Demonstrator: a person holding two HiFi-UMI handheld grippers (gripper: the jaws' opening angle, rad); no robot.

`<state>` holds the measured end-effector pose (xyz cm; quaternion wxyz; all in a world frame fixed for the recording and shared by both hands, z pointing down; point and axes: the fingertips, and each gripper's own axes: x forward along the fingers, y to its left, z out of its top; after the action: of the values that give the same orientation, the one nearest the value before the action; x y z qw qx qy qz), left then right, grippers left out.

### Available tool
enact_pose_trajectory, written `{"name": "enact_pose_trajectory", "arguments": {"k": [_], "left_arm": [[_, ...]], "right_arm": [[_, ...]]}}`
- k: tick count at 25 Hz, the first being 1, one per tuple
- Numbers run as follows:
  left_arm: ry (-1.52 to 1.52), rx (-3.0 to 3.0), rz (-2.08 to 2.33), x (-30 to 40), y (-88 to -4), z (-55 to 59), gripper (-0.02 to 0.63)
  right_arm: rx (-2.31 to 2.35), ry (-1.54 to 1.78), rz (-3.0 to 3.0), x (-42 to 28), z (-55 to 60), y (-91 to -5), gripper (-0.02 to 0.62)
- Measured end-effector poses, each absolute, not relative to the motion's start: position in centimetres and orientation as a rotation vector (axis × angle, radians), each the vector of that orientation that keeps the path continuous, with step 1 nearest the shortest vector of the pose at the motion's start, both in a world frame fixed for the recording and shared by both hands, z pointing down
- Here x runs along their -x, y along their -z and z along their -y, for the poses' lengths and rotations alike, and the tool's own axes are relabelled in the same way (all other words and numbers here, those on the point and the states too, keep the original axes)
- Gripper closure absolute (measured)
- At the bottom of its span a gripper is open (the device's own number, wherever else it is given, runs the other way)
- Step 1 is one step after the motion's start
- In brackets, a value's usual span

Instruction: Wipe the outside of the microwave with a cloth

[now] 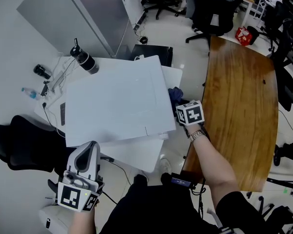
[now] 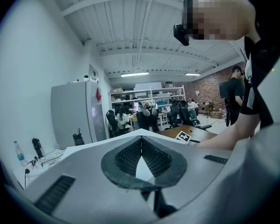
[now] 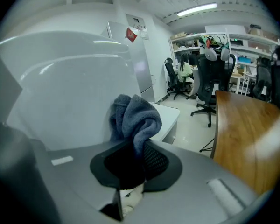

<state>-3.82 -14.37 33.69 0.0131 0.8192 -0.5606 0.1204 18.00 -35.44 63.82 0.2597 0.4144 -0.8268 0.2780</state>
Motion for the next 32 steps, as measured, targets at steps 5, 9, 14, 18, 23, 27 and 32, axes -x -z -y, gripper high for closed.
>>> {"name": "enact_pose_trajectory", "arguments": {"k": [5,9,14,18,23,27,32], "left_arm": [[-0.394,-2.531,1.765,4.1,-33.8,14.0,0.601],[-0.406,-2.514,1.782,4.5,-33.9,13.8,0.6],[-0.417,-2.496,1.791,4.8,-34.3,13.5,0.601],[-0.414,-2.484,1.795,5.2,-34.6,13.3,0.601],[-0.386,-2.483,1.797,5.7,-34.8,13.1,0.601],[-0.353,-2.499,1.788,6.1,-34.6,12.6,0.601],[-0.302,-2.527,1.782,7.1,-34.1,11.1,0.6]], "right_arm": [[-1.109,-0.779,2.213,-18.1,35.4,-65.1,0.546],[-1.107,-0.789,2.194,-18.1,35.4,-65.8,0.546],[-1.108,-0.787,2.165,-18.3,35.6,-66.6,0.546],[-1.111,-0.79,2.137,-18.6,35.4,-67.0,0.546],[-1.143,-0.771,2.11,-19.7,35.4,-66.6,0.546],[-1.183,-0.761,2.103,-21.0,34.7,-65.4,0.546],[-1.244,-0.741,2.098,-22.4,32.4,-63.4,0.546]]}}
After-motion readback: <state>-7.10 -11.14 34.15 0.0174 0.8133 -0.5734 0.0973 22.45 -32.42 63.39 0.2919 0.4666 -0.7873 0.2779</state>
